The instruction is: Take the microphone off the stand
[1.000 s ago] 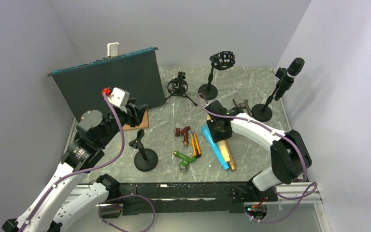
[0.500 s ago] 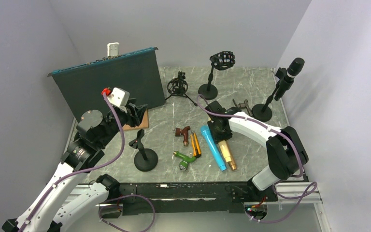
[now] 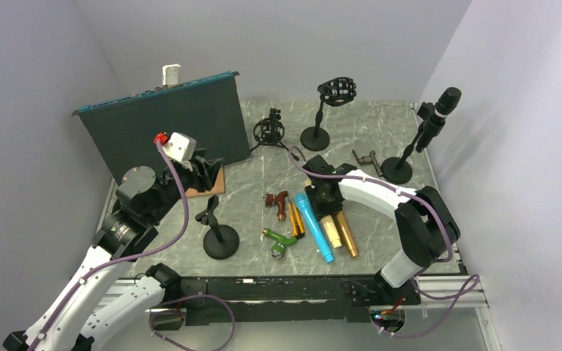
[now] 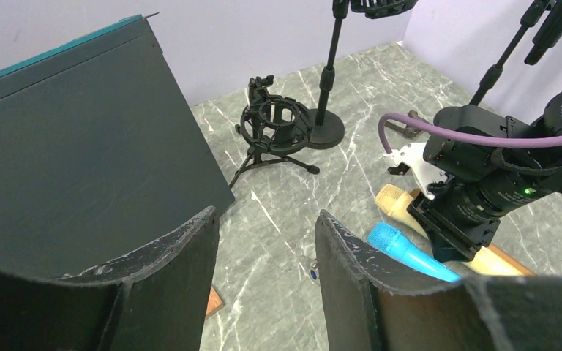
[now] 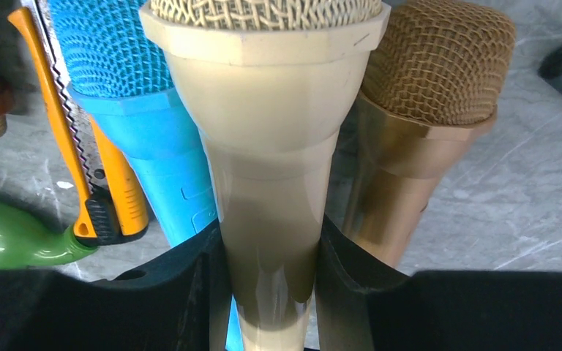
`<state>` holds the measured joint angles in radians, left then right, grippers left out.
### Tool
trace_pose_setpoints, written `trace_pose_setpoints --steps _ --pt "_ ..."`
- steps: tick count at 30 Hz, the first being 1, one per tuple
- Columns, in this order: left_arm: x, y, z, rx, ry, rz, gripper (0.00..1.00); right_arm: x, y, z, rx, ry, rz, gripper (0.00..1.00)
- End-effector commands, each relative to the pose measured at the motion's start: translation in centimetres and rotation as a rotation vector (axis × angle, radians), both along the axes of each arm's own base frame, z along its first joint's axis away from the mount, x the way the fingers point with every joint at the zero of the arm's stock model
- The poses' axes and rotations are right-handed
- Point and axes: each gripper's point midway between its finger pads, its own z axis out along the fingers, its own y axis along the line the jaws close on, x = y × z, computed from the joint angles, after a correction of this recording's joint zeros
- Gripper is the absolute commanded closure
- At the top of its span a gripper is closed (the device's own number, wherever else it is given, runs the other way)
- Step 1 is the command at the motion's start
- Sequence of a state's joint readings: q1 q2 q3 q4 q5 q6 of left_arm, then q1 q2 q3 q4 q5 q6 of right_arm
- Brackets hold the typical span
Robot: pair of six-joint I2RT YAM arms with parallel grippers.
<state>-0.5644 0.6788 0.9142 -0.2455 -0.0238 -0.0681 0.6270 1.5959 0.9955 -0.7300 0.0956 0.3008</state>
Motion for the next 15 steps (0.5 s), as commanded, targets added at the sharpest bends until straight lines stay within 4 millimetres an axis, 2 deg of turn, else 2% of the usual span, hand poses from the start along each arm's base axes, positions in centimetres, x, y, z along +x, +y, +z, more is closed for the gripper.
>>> trace_pose_setpoints --steps 1,9,12,15 --pt "-0.1 -0.3 1.3 -0.030 -0.031 -0.012 0.45 0.7 0.9 0.4 0.042 -0.038 -0.020 0.68" --pt "-0.2 -0.1 1.4 -0.032 -0.034 -0.007 0.45 0.4 0.7 -0.7 0.039 -0.036 -0.021 0.54" --pt "-0.3 -0.2 1.5 -0.036 -0.036 -0.013 0.45 0.5 0.9 -0.7 0.056 -0.043 -0.026 0.48" --pt "-0.3 -0.2 1.6 -0.037 -0.037 -0.016 0.45 0.5 0.8 -0.6 0.056 -0.052 -0.037 0.45"
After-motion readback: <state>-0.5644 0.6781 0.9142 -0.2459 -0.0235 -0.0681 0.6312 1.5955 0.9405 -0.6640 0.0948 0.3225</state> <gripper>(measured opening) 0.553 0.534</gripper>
